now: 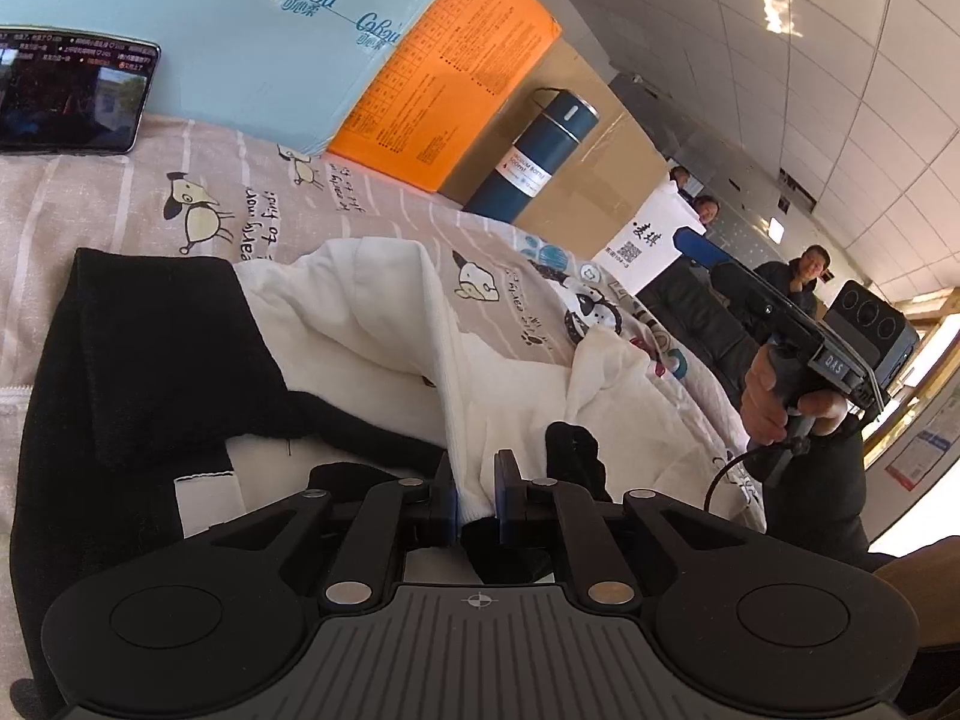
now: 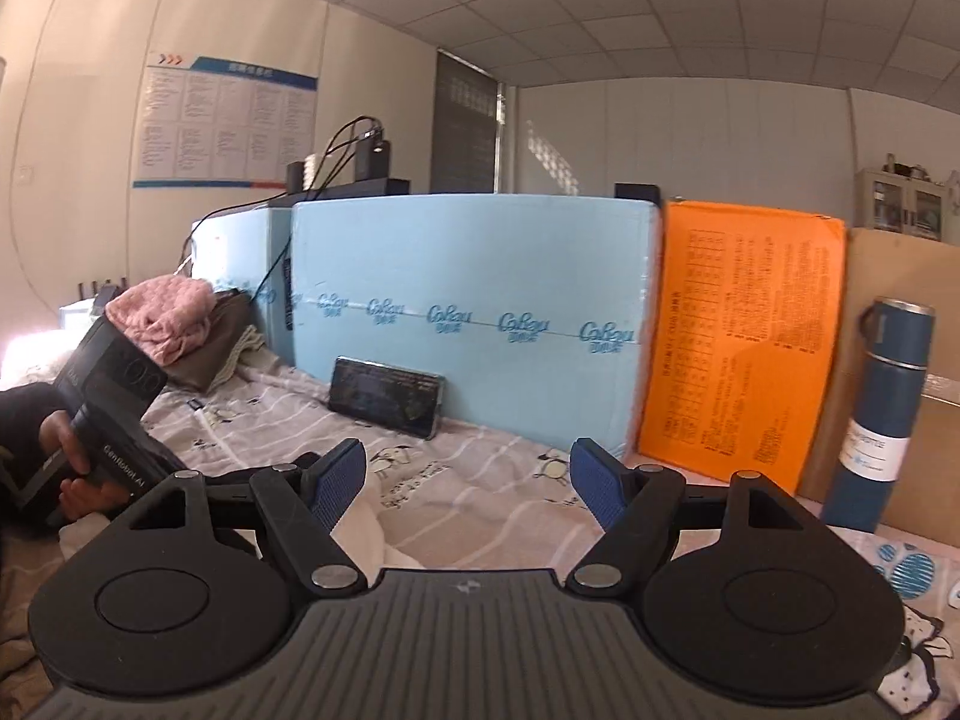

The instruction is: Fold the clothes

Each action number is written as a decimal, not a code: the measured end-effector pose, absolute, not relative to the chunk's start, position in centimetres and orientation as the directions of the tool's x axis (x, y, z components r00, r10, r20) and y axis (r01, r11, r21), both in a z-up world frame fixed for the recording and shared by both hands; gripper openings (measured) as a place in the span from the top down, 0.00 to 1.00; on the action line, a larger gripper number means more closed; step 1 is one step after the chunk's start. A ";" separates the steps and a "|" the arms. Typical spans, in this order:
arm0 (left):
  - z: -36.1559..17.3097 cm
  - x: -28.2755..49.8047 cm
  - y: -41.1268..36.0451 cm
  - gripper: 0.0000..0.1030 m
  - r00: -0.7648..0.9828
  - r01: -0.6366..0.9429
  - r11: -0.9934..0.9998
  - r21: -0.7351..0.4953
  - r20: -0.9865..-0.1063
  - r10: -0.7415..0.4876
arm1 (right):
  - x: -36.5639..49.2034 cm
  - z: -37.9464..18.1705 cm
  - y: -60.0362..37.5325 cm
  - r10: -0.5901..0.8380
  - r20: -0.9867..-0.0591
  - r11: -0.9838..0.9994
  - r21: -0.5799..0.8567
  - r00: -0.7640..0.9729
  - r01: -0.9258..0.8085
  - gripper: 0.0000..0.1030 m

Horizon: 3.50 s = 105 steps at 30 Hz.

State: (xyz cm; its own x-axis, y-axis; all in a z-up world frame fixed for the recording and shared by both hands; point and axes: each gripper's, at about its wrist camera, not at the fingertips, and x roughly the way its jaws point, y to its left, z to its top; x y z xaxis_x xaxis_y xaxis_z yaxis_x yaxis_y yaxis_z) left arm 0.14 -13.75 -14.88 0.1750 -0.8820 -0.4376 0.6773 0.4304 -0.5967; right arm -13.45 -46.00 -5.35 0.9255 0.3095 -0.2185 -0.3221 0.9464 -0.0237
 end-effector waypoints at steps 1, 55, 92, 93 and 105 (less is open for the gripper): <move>-14.7 0.2 -13.8 0.88 0.178 0.686 0.431 -0.586 -0.440 -0.880 | -14.1 -5.0 -47.0 0.259 -0.222 0.962 -0.030 0.940 -0.272 0.29; -15.9 -1.3 -12.3 0.92 0.208 0.436 0.415 -0.799 -0.359 -0.910 | -23.6 -11.0 -56.1 -0.023 -0.372 0.944 0.299 0.928 0.143 0.49; -12.0 2.4 -11.2 0.61 0.342 0.563 0.562 -0.606 -0.447 -0.826 | -21.1 -7.8 -46.7 -0.107 -0.351 0.916 0.330 0.930 0.229 0.33; -12.4 2.9 -11.6 0.61 0.330 0.569 0.557 -0.605 -0.452 -0.829 | -20.7 -7.9 -45.4 -0.040 -0.349 0.927 0.337 0.936 0.165 0.33; -13.8 0.9 -12.4 0.99 0.346 0.654 0.612 -0.445 -0.543 -0.765 | -14.6 -13.3 -35.0 0.292 -0.533 0.947 0.275 0.795 -0.163 0.53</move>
State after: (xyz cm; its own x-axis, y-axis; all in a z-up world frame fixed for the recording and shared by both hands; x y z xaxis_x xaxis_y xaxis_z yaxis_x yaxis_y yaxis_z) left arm 0.90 -12.43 -13.79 0.3461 -0.7647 -0.5435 0.6538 0.6121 -0.4448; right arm -14.64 -35.04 -13.28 0.7945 0.2917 -0.5326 -0.1634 0.9474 0.2751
